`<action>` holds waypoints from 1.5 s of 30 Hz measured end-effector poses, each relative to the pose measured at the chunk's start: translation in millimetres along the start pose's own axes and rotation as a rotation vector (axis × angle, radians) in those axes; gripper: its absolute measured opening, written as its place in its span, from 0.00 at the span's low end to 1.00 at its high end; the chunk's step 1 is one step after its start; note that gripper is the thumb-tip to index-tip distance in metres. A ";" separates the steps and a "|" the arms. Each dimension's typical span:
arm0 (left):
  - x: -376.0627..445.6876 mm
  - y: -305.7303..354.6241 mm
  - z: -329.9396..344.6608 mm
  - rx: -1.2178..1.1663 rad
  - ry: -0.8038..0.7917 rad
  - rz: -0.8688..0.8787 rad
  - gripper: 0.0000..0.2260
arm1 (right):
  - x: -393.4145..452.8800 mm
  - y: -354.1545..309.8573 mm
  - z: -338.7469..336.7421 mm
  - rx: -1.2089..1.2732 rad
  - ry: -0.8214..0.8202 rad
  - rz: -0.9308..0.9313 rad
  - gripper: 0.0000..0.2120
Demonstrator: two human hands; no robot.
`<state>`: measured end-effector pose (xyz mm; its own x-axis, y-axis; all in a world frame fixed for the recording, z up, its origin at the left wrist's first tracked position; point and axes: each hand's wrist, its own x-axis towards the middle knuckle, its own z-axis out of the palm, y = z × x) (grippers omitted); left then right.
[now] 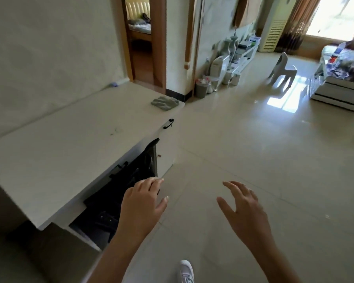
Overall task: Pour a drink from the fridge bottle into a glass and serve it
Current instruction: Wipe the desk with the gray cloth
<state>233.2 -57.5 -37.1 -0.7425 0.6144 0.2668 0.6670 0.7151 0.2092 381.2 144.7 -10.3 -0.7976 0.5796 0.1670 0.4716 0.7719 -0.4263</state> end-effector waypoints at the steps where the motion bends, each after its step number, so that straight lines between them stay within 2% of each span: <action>1: 12.9 -1.8 3.4 0.009 -0.001 -0.023 0.24 | 19.2 1.2 3.7 0.007 -0.016 -0.022 0.21; 8: 83.6 -17.8 17.7 0.055 -0.031 -0.189 0.24 | 138.3 -13.3 25.1 0.039 -0.138 -0.193 0.21; 12: 105.9 -39.4 29.0 0.057 -0.032 -0.299 0.21 | 190.0 -30.7 46.4 0.055 -0.210 -0.248 0.20; 17: 145.1 -73.9 41.0 0.067 -0.059 -0.390 0.22 | 251.0 -53.4 78.0 0.043 -0.263 -0.309 0.21; 21: 193.1 -108.6 52.9 0.053 -0.047 -0.423 0.21 | 304.2 -75.2 103.3 0.028 -0.320 -0.320 0.21; 28: 274.4 -162.7 67.6 0.001 -0.046 -0.448 0.23 | 380.1 -105.7 136.1 0.023 -0.325 -0.303 0.21; 38: 325.3 -212.2 88.3 -0.006 -0.129 -0.571 0.24 | 480.7 -133.9 194.7 0.013 -0.460 -0.356 0.21; 45: 389.2 -220.5 111.8 0.026 -0.114 -0.668 0.23 | 579.4 -138.9 245.1 -0.013 -0.538 -0.409 0.21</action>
<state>-209.8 61.3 -84.6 -0.9976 0.0684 -0.0134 0.0622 0.9603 0.2720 -238.7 309.4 -72.2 -0.9875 0.0314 -0.1548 0.0933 0.9067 -0.4114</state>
